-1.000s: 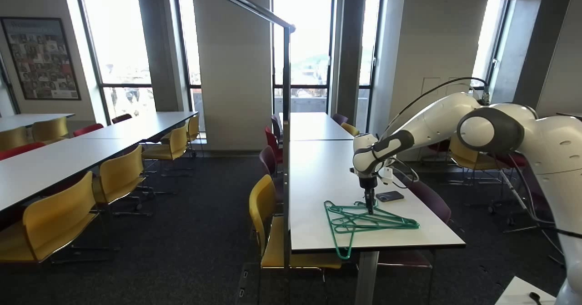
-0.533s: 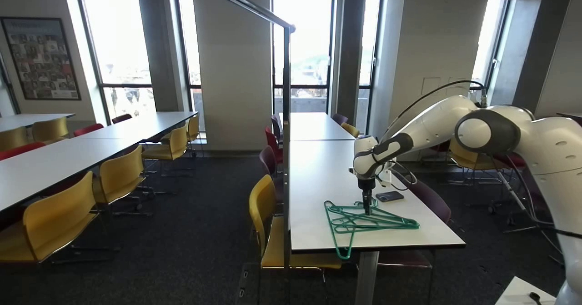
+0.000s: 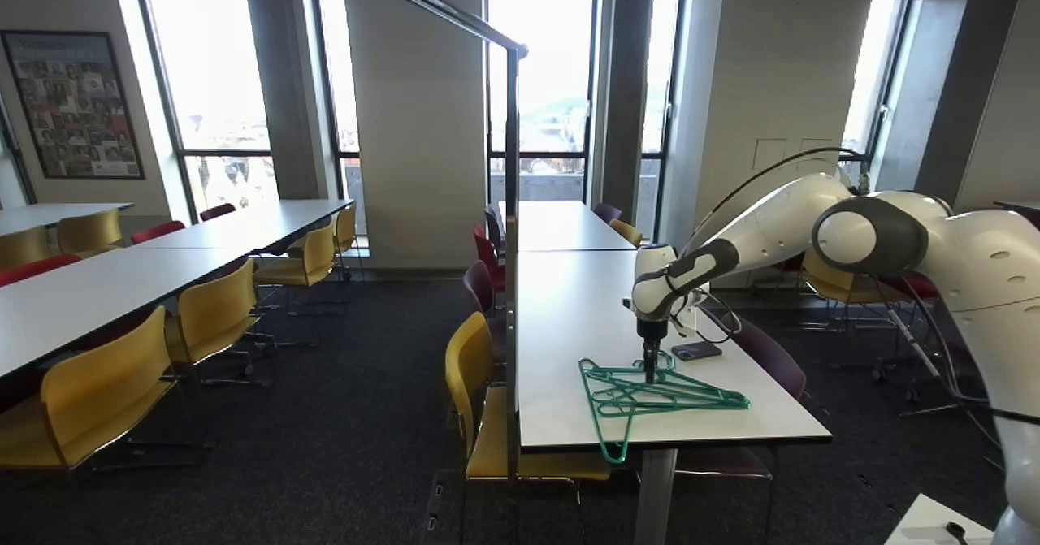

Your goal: Put one green hanger on the rail.

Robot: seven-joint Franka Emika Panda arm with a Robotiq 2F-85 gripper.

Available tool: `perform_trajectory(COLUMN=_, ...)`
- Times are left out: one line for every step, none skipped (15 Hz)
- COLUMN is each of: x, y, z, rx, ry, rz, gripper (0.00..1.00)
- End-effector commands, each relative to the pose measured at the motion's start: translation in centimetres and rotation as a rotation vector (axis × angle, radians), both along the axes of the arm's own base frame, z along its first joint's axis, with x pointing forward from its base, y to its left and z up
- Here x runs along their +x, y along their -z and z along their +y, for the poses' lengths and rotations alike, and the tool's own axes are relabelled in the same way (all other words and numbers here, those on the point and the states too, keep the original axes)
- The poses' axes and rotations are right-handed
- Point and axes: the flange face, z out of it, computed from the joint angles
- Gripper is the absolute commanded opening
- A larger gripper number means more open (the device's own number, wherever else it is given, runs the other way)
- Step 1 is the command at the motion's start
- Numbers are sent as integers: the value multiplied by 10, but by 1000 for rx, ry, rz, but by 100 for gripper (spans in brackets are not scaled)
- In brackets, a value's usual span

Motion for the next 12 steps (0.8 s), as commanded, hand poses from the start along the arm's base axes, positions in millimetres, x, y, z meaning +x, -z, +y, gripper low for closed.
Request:
perform_trajectory(x=0, y=0, z=0, rx=1, ry=0, rz=0, gripper=100)
perform_trajectory(x=0, y=0, z=0, rx=2, ry=0, rz=0, gripper=100)
perform_trajectory(x=0, y=0, z=0, rx=2, ry=0, rz=0, gripper=100)
perform_trajectory(x=0, y=0, z=0, rx=2, ry=0, rz=0, gripper=100)
perform_trajectory(x=0, y=0, z=0, rx=2, ry=0, rz=0, gripper=100)
perform_trajectory(x=3, y=1, z=2, rx=-3, ry=-12, rz=-8, gripper=100)
perform_trajectory(x=5, y=3, z=3, rx=-14, ry=-23, rz=-16, gripper=100)
perform_trajectory(x=7, y=5, z=4, rx=-26, ry=-25, rz=-21, gripper=100)
perform_trajectory(x=8, y=6, z=5, rx=-30, ry=-28, rz=-24, gripper=100)
perform_trajectory(x=9, y=8, z=7, rx=-29, ry=-29, rz=-28, gripper=100)
perform_trajectory(x=10, y=10, z=8, rx=-30, ry=-31, rz=-28, gripper=100)
perform_trajectory(x=12, y=14, z=10, rx=-28, ry=-35, rz=-32, gripper=100)
